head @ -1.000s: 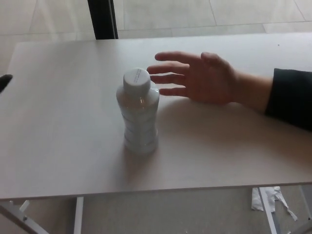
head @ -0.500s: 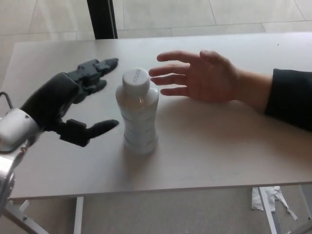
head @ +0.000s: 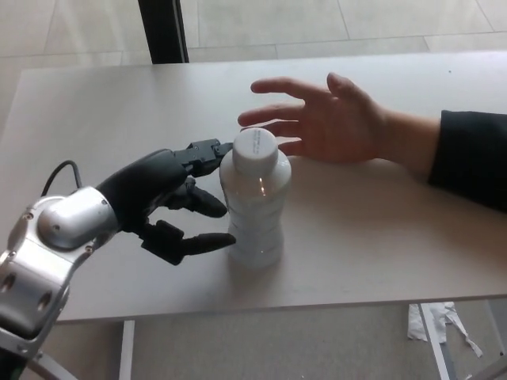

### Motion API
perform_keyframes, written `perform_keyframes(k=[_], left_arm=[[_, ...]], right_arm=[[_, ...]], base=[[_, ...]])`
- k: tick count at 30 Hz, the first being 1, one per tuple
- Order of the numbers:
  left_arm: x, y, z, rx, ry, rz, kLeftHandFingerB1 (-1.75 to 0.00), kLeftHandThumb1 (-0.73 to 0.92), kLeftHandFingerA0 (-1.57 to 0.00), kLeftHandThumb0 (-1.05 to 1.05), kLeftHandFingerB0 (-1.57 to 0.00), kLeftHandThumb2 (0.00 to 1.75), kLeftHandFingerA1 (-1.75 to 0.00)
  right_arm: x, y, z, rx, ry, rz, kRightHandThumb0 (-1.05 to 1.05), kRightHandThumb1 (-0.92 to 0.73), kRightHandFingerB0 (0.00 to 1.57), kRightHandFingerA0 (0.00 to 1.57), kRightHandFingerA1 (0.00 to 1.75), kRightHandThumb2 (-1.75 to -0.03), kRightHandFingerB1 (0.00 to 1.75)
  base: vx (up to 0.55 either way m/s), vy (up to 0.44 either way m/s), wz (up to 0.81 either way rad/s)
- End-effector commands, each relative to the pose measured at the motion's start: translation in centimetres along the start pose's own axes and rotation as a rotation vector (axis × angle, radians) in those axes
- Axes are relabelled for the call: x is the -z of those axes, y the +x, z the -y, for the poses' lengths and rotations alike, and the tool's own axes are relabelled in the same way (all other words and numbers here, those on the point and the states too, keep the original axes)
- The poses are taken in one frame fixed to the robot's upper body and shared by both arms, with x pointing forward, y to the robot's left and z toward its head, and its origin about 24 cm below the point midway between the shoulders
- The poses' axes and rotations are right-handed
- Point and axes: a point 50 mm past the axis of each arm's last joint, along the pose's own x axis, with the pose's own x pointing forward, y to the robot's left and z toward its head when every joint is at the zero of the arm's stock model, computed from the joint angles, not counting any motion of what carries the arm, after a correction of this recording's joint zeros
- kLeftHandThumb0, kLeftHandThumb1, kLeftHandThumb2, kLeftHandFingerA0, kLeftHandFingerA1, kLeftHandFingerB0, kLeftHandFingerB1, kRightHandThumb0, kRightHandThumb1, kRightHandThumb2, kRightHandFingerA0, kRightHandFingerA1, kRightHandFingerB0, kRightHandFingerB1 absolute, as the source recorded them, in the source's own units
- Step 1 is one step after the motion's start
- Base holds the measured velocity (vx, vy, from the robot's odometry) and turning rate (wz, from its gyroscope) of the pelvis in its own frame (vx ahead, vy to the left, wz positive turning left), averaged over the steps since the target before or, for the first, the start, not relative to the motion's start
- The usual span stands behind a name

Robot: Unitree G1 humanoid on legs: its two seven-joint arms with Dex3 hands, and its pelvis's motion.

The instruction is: Pick up a bottle and hand it

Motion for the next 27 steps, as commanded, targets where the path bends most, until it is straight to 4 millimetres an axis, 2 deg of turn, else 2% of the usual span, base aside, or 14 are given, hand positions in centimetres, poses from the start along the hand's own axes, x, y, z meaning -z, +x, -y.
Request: perform_keyframes(k=[1, 3, 8, 9, 11, 13, 14, 16, 19, 20, 23, 24, 25, 27], left_arm=[[0.9, -0.3, -0.6, -0.059, -0.031, -0.087, -0.04, 0.40, -0.05, -0.86, 0.00, 0.79, -0.50], [1.0, -0.2, -0.4, -0.071, -0.037, -0.096, -0.08, 0.45, 0.00, -0.83, 0.00, 0.92, -0.31], [1.2, 0.0, 0.4, -0.083, -0.076, -0.106, 0.00, 0.49, -0.01, -0.87, 0.00, 0.91, -0.36], [1.3, 0.3, 0.8, -0.107, -0.113, -0.118, 0.00, 0.48, 0.00, -0.86, 0.00, 0.89, -0.23], [1.3, 0.4, 1.0, -0.118, -0.127, -0.122, 0.00, 0.48, 0.00, -0.86, 0.00, 0.89, -0.23], [1.6, 0.9, 2.0, -0.169, -0.122, -0.119, 0.00, 0.50, 0.00, -0.88, 0.00, 0.68, 0.00], [1.7, 1.0, 2.3, -0.181, -0.105, -0.125, 0.00, 0.51, 0.00, -0.92, 0.00, 0.69, 0.00], [1.7, 1.2, 2.8, -0.200, -0.066, -0.150, 0.00, 0.51, 0.00, -0.95, 0.00, 0.70, 0.00], [1.7, 1.4, 3.4, -0.195, -0.032, -0.145, 0.00, 0.51, 0.00, -0.96, 0.00, 0.69, -0.02], [1.7, 1.5, 3.5, -0.194, -0.032, -0.145, 0.00, 0.51, 0.00, -0.98, 0.00, 0.68, -0.01], [1.8, 1.7, 4.4, -0.196, -0.028, -0.142, 0.00, 0.49, 0.00, -0.99, 0.00, 0.71, 0.00], [1.8, 1.8, 4.6, -0.204, -0.032, -0.134, 0.00, 0.49, 0.00, -0.99, 0.00, 0.70, 0.00], [1.8, 1.9, 4.7, -0.214, -0.030, -0.130, 0.00, 0.49, 0.00, -0.99, 0.00, 0.69, 0.00], [1.6, 2.1, 4.9, -0.246, -0.038, -0.107, 0.00, 0.49, 0.00, -0.95, 0.00, 0.66, 0.00]], right_arm=[[-0.7, 0.0, 0.8, 0.018, -0.050, 0.042, -0.73, -0.44, 0.30, 0.87, 1.05, -0.83, 0.54], [-0.8, 0.0, 0.8, 0.015, -0.056, 0.046, -0.67, -0.55, 0.33, 0.89, 1.06, -0.57, 0.44], [-1.1, 0.2, 0.7, 0.012, -0.039, 0.051, -0.67, -0.53, 0.34, 0.93, 1.05, -0.56, 0.45], [-1.3, 0.3, 0.7, 0.024, -0.061, 0.056, -0.79, -0.45, 0.27, 1.00, 1.12, -0.84, 0.51], [-1.4, 0.3, 0.7, 0.025, -0.064, 0.059, -0.79, -0.45, 0.27, 1.00, 1.12, -0.84, 0.51], [-1.6, 0.4, 0.6, 0.023, -0.054, 0.063, -0.70, -0.53, 0.36, 0.88, 0.99, -0.56, 0.48], [-1.7, 0.4, 0.6, 0.019, -0.049, 0.062, -0.74, -0.43, 0.30, 0.88, 1.03, -0.83, 0.54], [-1.8, 0.5, 0.6, 0.015, -0.048, 0.062, -0.69, -0.53, 0.35, 0.88, 1.15, -0.57, 0.47], [-2.0, 0.4, 0.6, 0.019, -0.059, 0.070, -0.70, -0.53, 0.34, 0.90, 1.15, -0.57, 0.48], [-2.1, 0.4, 0.7, 0.022, -0.059, 0.071, -0.72, -0.40, 0.32, 0.97, 1.22, -0.82, 0.56], [-2.2, 0.4, 0.7, 0.024, -0.051, 0.074, -0.70, -0.52, 0.35, 0.96, 1.35, -0.57, 0.49], [-2.2, 0.5, 0.7, 0.026, -0.043, 0.074, -0.70, -0.52, 0.35, 0.92, 1.20, -0.57, 0.48], [-2.2, 0.5, 0.7, 0.024, -0.034, 0.074, -0.80, -0.44, 0.33, 0.97, 1.20, -0.82, 0.55], [-2.2, 0.5, 0.7, 0.018, -0.005, 0.071, -0.70, -0.39, 0.33, 0.99, 1.22, -0.80, 0.55]], base=[[0.00, 0.000, 0.00], [0.00, 0.000, 0.00], [0.00, 0.000, 0.00], [0.00, 0.000, 0.00], [0.00, 0.000, 0.00], [0.00, 0.000, 0.00], [0.00, 0.000, 0.00], [0.00, 0.000, 0.00], [0.00, 0.000, 0.00], [0.00, 0.000, 0.00], [0.00, 0.000, 0.00], [0.00, 0.000, 0.00], [0.00, 0.000, 0.00], [0.00, 0.000, 0.00]])
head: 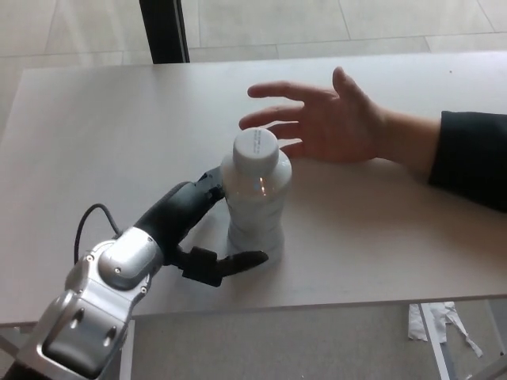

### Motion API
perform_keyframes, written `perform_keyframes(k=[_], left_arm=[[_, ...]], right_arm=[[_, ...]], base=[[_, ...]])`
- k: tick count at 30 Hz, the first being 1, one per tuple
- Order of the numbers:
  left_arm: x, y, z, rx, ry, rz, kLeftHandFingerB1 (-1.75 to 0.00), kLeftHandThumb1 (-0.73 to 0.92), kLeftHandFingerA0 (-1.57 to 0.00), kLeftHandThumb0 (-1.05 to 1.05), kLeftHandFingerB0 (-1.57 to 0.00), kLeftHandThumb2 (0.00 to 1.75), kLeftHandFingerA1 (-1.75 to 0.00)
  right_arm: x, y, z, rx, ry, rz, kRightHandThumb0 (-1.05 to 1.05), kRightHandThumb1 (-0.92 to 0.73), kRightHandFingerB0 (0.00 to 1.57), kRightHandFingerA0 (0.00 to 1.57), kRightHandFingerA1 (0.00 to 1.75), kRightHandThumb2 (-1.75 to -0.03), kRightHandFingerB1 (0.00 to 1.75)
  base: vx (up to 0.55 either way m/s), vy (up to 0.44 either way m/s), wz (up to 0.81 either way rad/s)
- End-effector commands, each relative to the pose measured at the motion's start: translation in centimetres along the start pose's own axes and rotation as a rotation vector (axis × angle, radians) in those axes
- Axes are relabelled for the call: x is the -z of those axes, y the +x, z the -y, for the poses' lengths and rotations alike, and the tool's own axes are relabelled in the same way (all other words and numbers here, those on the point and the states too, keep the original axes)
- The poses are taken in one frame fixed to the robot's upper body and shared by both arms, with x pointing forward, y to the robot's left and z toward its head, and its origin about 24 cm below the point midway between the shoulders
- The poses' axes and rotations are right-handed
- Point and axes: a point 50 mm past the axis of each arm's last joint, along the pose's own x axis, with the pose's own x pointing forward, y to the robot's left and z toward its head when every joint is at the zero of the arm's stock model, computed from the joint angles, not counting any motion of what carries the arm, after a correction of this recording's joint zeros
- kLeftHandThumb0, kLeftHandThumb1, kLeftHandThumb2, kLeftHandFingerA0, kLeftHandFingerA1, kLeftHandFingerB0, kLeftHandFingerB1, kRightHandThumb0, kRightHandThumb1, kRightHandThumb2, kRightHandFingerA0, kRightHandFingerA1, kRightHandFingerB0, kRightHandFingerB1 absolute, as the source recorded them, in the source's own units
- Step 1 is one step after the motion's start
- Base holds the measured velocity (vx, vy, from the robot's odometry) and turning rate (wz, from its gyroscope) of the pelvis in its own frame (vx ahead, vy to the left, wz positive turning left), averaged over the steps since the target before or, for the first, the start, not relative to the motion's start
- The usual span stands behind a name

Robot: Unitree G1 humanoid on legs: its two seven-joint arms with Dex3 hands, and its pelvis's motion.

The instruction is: Pick up a bottle and hand it

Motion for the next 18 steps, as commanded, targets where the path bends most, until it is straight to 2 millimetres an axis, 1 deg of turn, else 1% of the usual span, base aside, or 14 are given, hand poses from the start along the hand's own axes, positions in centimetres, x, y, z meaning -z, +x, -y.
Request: perform_keyframes(k=[1, 2, 3, 5, 6, 7, 8, 10, 12, 13, 14, 16, 17, 18], left_arm=[[-0.3, 0.1, 0.4, -0.146, 0.027, 0.023, 0.00, 0.47, 0.00, -0.88, 0.00, 0.65, 0.00], [-1.0, 0.4, 0.5, -0.193, 0.023, 0.037, 0.00, 0.46, 0.00, -0.85, 0.00, 0.63, 0.00], [-1.6, 0.6, 0.7, -0.244, 0.038, 0.045, 0.00, 0.47, 0.00, -0.83, 0.00, 0.88, -0.24], [-2.2, 0.9, 0.9, -0.283, 0.036, 0.053, 0.00, 0.49, 0.00, -0.83, 0.00, 0.87, -0.23], [-3.2, 1.3, 1.2, -0.330, 0.012, 0.070, 0.00, 0.49, 0.00, -0.84, 0.00, 0.86, -0.24], [-3.8, 1.5, 1.4, -0.346, -0.003, 0.078, 0.00, 0.50, 0.00, -0.86, 0.00, 0.86, -0.23], [-4.4, 1.9, 1.7, -0.365, -0.036, 0.091, 0.00, 0.50, 0.00, -0.85, 0.00, 0.84, -0.24], [-4.8, 2.2, 2.0, -0.389, -0.071, 0.100, 0.00, 0.49, 0.00, -0.84, 0.00, 0.83, -0.28], [-5.6, 2.8, 2.7, -0.420, -0.142, 0.097, 0.00, 0.39, -0.06, -0.76, 0.00, 0.76, -0.39], [-6.2, 3.3, 3.2, -0.450, -0.178, 0.090, 0.00, 0.40, -0.07, -0.75, 0.00, 0.76, -0.46], [-6.4, 3.5, 3.6, -0.484, -0.195, 0.111, 0.00, 0.40, -0.07, -0.72, 0.00, 0.76, -0.54], [-6.7, 3.8, 4.2, -0.541, -0.276, 0.119, 0.00, 0.42, -0.32, -0.69, 0.00, 0.76, -0.62], [-6.8, 3.9, 4.2, -0.550, -0.294, 0.120, 0.00, 0.42, -0.32, -0.69, 0.00, 0.76, -0.62], [-6.9, 4.1, 4.4, -0.575, -0.292, 0.117, 0.00, 0.49, -0.56, -0.66, 0.00, 0.78, -0.72]], right_arm=[[-0.7, 0.0, 0.8, 0.021, 0.024, 0.021, -0.66, -0.51, 0.36, 0.97, 1.28, -0.57, 0.48], [-0.9, 0.1, 1.0, 0.031, 0.018, 0.022, -0.66, -0.39, 0.26, 0.97, 1.21, -0.84, 0.53], [-0.9, 0.1, 1.1, 0.035, 0.019, 0.022, -0.69, -0.49, 0.34, 0.96, 1.39, -0.59, 0.48], [-0.9, 0.1, 1.2, 0.036, 0.014, 0.023, -0.71, -0.46, 0.32, 0.95, 1.36, -0.63, 0.49], [-1.0, 0.0, 1.2, 0.032, 0.018, 0.026, -0.68, -0.51, 0.34, 0.94, 1.31, -0.57, 0.47], [-1.0, 0.0, 1.2, 0.025, 0.027, 0.033, -0.68, -0.51, 0.35, 0.91, 1.37, -0.57, 0.49], [-1.0, -0.1, 1.2, 0.014, 0.029, 0.040, -0.71, -0.41, 0.30, 0.94, 1.27, -0.80, 0.55], [-1.0, -0.1, 1.2, 0.011, 0.011, 0.048, -0.72, -0.42, 0.29, 0.93, 1.30, -0.80, 0.54], [-0.8, -0.2, 1.2, 0.020, 0.001, 0.043, -0.73, -0.41, 0.30, 0.98, 1.27, -0.81, 0.57], [-0.7, -0.2, 1.2, 0.025, 0.027, 0.041, -0.69, -0.51, 0.34, 0.93, 1.31, -0.56, 0.51], [-0.7, -0.2, 1.2, 0.023, 0.044, 0.034, -0.69, -0.50, 0.34, 0.92, 1.31, -0.57, 0.51], [-0.7, -0.2, 1.3, 0.028, 0.039, 0.037, -0.69, -0.50, 0.35, 0.96, 1.35, -0.56, 0.51], [-0.7, -0.2, 1.3, 0.030, 0.039, 0.038, -0.69, -0.50, 0.35, 0.96, 1.35, -0.56, 0.51], [-0.7, -0.1, 1.3, 0.031, 0.041, 0.038, -0.69, -0.39, 0.34, 1.02, 1.21, -0.80, 0.57]], base=[[0.00, 0.000, 0.00], [0.00, 0.000, 0.00], [0.00, 0.000, 0.00], [0.00, 0.000, 0.00], [0.00, 0.000, 0.00], [0.00, 0.000, 0.00], [0.00, 0.000, 0.00], [0.00, 0.000, 0.00], [0.00, 0.000, 0.00], [0.00, 0.000, 0.00], [0.00, 0.000, 0.00], [0.00, 0.000, 0.00], [0.00, 0.000, 0.00], [0.00, 0.000, 0.00]])
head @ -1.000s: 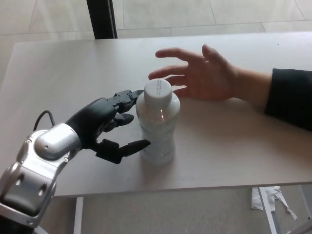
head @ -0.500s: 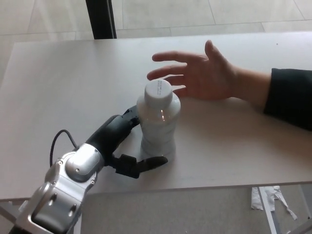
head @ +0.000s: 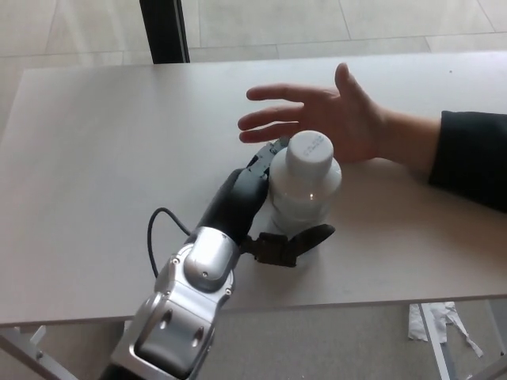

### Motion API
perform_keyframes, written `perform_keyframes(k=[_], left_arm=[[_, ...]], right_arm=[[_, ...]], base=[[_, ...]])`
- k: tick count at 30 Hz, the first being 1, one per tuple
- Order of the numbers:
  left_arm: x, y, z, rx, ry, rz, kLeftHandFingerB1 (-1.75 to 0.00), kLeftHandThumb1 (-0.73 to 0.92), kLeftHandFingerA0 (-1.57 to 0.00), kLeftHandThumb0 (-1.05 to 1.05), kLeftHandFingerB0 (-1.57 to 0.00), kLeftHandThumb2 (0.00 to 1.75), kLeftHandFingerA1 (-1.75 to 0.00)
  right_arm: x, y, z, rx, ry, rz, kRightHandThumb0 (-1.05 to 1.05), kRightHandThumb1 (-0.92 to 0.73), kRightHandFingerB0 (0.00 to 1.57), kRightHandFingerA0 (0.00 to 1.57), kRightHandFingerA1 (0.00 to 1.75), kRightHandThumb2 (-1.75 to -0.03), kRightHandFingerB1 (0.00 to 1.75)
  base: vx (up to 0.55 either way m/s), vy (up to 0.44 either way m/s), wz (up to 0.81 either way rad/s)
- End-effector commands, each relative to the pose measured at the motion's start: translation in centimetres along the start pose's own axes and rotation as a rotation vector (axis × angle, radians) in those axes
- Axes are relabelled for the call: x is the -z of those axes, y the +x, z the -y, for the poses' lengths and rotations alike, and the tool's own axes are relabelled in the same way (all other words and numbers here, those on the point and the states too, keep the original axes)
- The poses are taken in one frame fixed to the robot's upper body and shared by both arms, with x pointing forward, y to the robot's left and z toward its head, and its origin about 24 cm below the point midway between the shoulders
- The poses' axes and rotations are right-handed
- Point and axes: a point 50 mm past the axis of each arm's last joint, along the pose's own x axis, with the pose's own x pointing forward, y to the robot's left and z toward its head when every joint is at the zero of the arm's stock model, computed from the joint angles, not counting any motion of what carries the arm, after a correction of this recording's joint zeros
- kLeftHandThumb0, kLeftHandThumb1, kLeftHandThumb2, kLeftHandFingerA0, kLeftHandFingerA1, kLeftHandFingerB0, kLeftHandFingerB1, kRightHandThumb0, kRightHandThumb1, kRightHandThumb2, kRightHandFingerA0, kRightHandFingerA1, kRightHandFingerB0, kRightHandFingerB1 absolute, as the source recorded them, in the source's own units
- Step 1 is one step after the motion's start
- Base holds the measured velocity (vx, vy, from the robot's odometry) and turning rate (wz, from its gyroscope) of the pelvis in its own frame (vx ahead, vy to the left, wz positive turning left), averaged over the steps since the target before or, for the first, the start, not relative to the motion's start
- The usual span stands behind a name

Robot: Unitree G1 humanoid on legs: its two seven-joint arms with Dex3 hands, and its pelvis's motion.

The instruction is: Pick up a bottle and hand it

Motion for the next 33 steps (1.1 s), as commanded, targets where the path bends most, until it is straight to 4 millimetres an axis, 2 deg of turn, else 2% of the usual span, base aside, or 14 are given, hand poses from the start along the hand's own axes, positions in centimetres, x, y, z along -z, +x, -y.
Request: perform_keyframes(k=[1, 6, 8, 9, 11, 12, 14, 22, 24, 25, 26, 30, 31, 33], left_arm=[[-2.0, 1.6, 1.1, -0.460, -0.108, 0.047, 0.00, 0.51, -0.70, -0.60, 0.00, 0.77, -0.78], [-1.6, 1.8, 2.0, -0.485, -0.083, 0.022, -0.17, 0.60, -1.00, -0.26, -0.04, 0.79, -1.05], [-1.4, 1.7, 2.2, -0.486, -0.064, 0.028, -0.32, 0.82, -1.03, -0.12, -0.14, 0.65, -1.28], [-1.2, 1.5, 2.2, -0.487, -0.070, 0.033, -0.42, 0.85, -0.84, -0.12, -0.43, 0.65, -1.06], [-1.1, 1.5, 2.2, -0.491, -0.072, 0.032, -0.55, 0.78, -0.77, -0.07, -0.65, 0.65, -1.17], [-1.0, 1.5, 2.0, -0.498, -0.065, 0.026, -0.76, 0.75, -0.80, 0.00, -0.83, 0.70, -1.23], [-0.8, 1.5, 1.9, -0.503, -0.077, 0.028, -1.45, 0.73, -0.72, 0.00, -0.73, 0.91, -1.75], [-0.4, 1.6, 1.2, -0.543, -0.120, 0.063, -1.70, 0.71, -0.76, -0.10, -0.58, 0.99, -1.75], [-0.5, 1.8, 0.7, -0.535, -0.120, 0.076, -1.58, 0.73, -0.74, -0.10, -0.62, 0.93, -1.75], [-0.9, 2.0, -0.1, -0.533, -0.108, 0.089, -1.25, 0.61, -1.06, -0.18, -0.86, 1.08, -1.41], [-1.2, 2.1, -0.6, -0.536, -0.114, 0.090, -1.56, 0.65, -0.76, -0.08, -0.67, 1.05, -1.75], [-2.0, 2.3, -2.2, -0.547, -0.102, 0.149, -1.60, 0.61, -0.80, -0.10, -0.68, 1.12, -1.75], [-2.2, 2.4, -2.6, -0.550, -0.100, 0.162, -1.67, 0.58, -0.83, -0.11, -0.66, 1.13, -1.75], [-2.7, 2.6, -3.4, -0.552, -0.097, 0.185, -1.66, 0.58, -0.85, -0.14, -0.67, 1.11, -1.75]], right_arm=[[-0.8, -0.1, 1.2, 0.035, 0.032, 0.038, -0.71, -0.44, 0.36, 0.98, 1.31, -0.61, 0.52], [-0.9, -0.1, 1.1, 0.029, 0.015, 0.053, -0.66, -0.52, 0.35, 0.96, 1.33, -0.56, 0.50], [-1.0, 0.0, 1.0, 0.028, 0.041, 0.055, -0.66, -0.41, 0.29, 0.98, 1.22, -0.84, 0.55], [-1.1, 0.0, 0.9, 0.026, 0.040, 0.061, -0.74, -0.44, 0.32, 1.01, 1.31, -0.82, 0.56], [-1.2, 0.0, 0.9, 0.027, 0.040, 0.061, -0.74, -0.44, 0.34, 1.06, 1.35, -0.83, 0.57], [-1.3, 0.0, 0.7, 0.023, 0.033, 0.066, -0.62, -0.51, 0.35, 0.95, 1.46, -0.58, 0.50], [-1.3, 0.0, 0.7, 0.019, 0.031, 0.071, -0.60, -0.52, 0.36, 0.94, 1.46, -0.58, 0.49], [-1.3, 0.0, 0.6, 0.034, 0.038, 0.067, -0.68, -0.43, 0.36, 1.12, 1.36, -0.84, 0.59], [-1.3, 0.0, 0.7, 0.031, 0.029, 0.068, -0.70, -0.44, 0.35, 1.11, 1.37, -0.83, 0.59], [-1.3, 0.1, 0.7, 0.029, 0.029, 0.066, -0.69, -0.43, 0.35, 1.12, 1.37, -0.84, 0.59], [-1.3, 0.1, 0.7, 0.029, 0.023, 0.062, -0.70, -0.44, 0.35, 1.10, 1.38, -0.84, 0.59], [-1.4, 0.1, 0.9, 0.032, 0.021, 0.054, -0.62, -0.51, 0.36, 0.91, 1.48, -0.59, 0.51], [-1.5, 0.1, 0.8, 0.034, 0.016, 0.055, -0.73, -0.44, 0.34, 1.02, 1.32, -0.83, 0.57], [-1.7, 0.1, 0.8, 0.035, 0.011, 0.058, -0.64, -0.40, 0.33, 1.01, 1.25, -0.84, 0.59]], base=[[0.00, 0.000, 0.00], [0.00, 0.000, 0.00], [0.00, 0.000, 0.00], [0.00, 0.000, 0.00], [0.00, 0.000, 0.00], [0.00, 0.000, 0.00], [0.00, 0.000, 0.00], [0.00, 0.000, 0.00], [0.00, 0.000, 0.00], [0.00, 0.000, 0.00], [0.00, 0.000, 0.00], [0.00, 0.000, 0.00], [0.00, 0.000, 0.00], [0.00, 0.000, 0.00]])
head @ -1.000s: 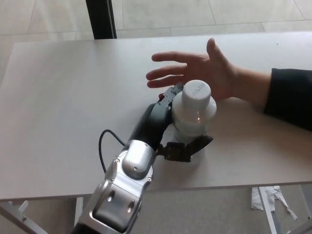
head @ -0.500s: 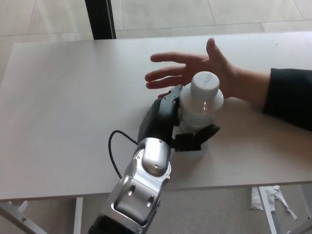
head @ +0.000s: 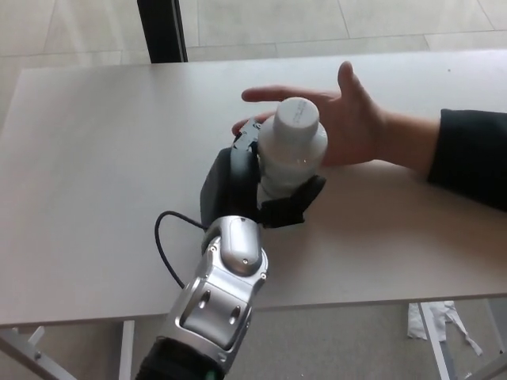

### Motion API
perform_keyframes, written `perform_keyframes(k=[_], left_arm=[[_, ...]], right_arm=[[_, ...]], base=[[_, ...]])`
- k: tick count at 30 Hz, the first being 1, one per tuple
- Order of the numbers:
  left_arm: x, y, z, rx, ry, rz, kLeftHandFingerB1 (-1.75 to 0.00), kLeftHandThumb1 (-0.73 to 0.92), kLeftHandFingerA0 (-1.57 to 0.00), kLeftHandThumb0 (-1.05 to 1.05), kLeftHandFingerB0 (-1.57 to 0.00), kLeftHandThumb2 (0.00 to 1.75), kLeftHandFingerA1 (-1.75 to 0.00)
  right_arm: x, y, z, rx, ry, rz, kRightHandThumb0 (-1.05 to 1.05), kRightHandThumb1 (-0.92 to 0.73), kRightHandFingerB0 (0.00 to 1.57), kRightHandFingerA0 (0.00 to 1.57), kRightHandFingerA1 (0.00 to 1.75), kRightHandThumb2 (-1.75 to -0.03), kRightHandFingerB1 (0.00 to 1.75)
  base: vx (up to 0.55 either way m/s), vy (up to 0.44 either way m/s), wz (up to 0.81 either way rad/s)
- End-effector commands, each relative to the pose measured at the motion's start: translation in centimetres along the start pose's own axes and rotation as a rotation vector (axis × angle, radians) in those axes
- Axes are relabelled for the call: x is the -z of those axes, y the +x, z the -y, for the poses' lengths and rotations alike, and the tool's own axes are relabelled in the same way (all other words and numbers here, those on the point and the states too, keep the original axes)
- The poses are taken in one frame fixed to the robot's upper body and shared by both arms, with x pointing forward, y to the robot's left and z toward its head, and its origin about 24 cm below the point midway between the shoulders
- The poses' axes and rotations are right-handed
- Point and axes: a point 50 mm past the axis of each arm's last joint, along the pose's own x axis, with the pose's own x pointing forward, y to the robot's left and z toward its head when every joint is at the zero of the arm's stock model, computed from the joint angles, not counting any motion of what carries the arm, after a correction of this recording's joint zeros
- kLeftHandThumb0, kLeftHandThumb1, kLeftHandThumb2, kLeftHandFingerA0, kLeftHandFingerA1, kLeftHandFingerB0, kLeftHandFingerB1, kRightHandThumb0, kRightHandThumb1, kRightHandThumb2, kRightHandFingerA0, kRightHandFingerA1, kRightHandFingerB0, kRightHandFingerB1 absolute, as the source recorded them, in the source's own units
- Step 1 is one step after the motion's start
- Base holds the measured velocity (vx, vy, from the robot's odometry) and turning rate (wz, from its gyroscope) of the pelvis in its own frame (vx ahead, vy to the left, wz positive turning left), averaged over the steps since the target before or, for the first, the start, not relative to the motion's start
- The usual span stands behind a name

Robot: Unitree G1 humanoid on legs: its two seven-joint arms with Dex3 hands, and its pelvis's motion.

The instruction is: Pick up a bottle and hand it

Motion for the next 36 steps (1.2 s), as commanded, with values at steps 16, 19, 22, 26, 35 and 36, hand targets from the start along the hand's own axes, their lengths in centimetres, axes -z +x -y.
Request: perform_keyframes(k=[16, 19, 22, 26, 35, 36], left_arm=[[-10.0, 6.4, -4.0, 0.047, -0.202, -0.075, -1.05, 0.73, -0.87, -0.23, -0.65, 0.71, -1.75], [-10.1, 6.9, -3.6, 0.148, -0.282, -0.185, -1.54, 0.72, -0.86, -0.14, -0.67, 0.79, -1.75], [-8.0, 6.4, -2.3, 0.210, -0.373, -0.297, -1.31, 0.75, -0.98, -0.16, -0.65, 0.75, -1.71], [-5.9, 5.5, -1.1, 0.206, -0.415, -0.419, -1.42, 0.83, -0.83, -0.30, -0.70, 0.65, -1.74], [-1.4, 4.4, 1.9, 0.158, -0.611, -0.655, -1.14, 0.77, -0.92, -0.31, -0.77, 0.67, -1.72], [-1.4, 4.3, 2.3, 0.157, -0.615, -0.662, -1.13, 0.77, -0.89, -0.32, -0.74, 0.66, -1.73]], right_arm=[[-2.5, 0.5, -0.2, -0.006, 0.010, 0.075, -0.63, -0.51, 0.39, 0.91, 1.47, -0.59, 0.57], [-2.9, 0.7, -0.5, -0.019, -0.022, 0.083, -0.71, -0.42, 0.35, 1.12, 1.40, -0.85, 0.62], [-3.2, 0.8, -0.7, -0.032, 0.005, 0.096, -0.72, -0.41, 0.36, 1.12, 1.41, -0.84, 0.60], [-3.5, 1.0, -1.0, -0.039, -0.029, 0.094, -0.69, -0.49, 0.35, 0.89, 1.50, -0.60, 0.52], [-4.2, 1.2, -1.7, -0.047, -0.034, 0.115, -0.67, -0.51, 0.40, 0.94, 1.43, -0.58, 0.51], [-4.4, 1.2, -1.8, -0.048, -0.033, 0.119, -0.64, -0.52, 0.40, 0.95, 1.48, -0.59, 0.50]], base=[[0.00, 0.000, 0.00], [0.00, 0.000, 0.00], [0.00, 0.000, 0.00], [0.00, 0.000, 0.00], [0.00, 0.000, 0.00], [0.00, 0.000, 0.00]])
